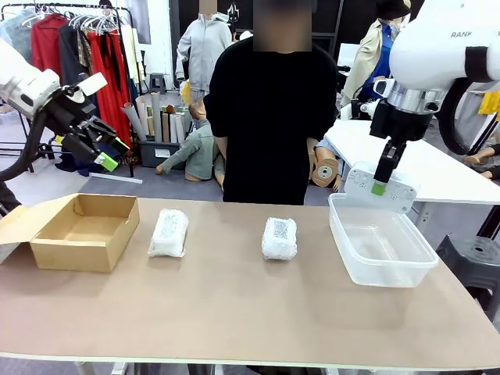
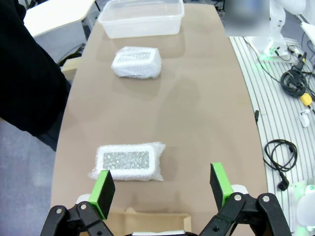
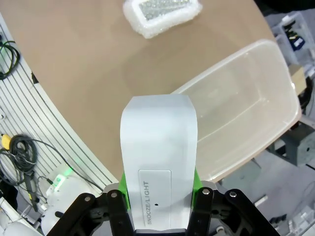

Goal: Separate and place wrapped and unwrapped clocks.
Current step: If the picked Digital clock is wrapped, place it in the Package Box ; if not, place it in the Organizing box.

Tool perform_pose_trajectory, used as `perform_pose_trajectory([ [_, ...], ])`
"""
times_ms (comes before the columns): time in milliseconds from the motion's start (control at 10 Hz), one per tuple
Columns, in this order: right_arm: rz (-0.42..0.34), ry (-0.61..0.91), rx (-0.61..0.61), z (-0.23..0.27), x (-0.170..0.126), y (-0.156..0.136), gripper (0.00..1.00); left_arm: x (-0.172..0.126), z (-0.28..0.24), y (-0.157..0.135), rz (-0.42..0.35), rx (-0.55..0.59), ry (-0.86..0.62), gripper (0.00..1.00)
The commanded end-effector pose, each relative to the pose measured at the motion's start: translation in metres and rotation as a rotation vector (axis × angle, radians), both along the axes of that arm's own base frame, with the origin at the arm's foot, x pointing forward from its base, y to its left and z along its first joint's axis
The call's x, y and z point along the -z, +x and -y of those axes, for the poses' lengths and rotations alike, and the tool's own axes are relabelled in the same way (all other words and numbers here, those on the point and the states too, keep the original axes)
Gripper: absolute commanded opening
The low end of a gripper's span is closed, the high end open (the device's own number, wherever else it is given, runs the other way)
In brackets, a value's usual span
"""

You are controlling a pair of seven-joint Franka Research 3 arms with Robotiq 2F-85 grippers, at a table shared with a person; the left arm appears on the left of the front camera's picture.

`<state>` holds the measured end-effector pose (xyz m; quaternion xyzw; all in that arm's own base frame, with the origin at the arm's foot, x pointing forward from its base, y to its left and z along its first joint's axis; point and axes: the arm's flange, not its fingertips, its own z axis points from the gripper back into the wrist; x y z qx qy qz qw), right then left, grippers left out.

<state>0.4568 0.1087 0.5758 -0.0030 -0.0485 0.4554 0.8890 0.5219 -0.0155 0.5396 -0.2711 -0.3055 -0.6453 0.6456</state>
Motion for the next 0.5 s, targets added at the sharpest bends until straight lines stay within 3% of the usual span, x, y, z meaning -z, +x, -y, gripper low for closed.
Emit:
perform_pose_trajectory([
  [0, 0.006, -0.010, -0.013, 0.002, -0.003, -0.002, 0.00, -0.001, 0.000, 0.000, 0.004, -0.003, -0.003, 1.00],
  [100, 0.000, 0.000, 0.000, 0.000, 0.000, 0.000, 0.00, -0.001, 0.000, 0.000, 0.004, -0.003, -0.003, 1.00],
  [400, -0.040, 0.129, 0.227, 0.033, 0.023, 0.028, 0.00, -0.001, 0.000, 0.000, 0.004, -0.003, -0.003, 1.00],
])
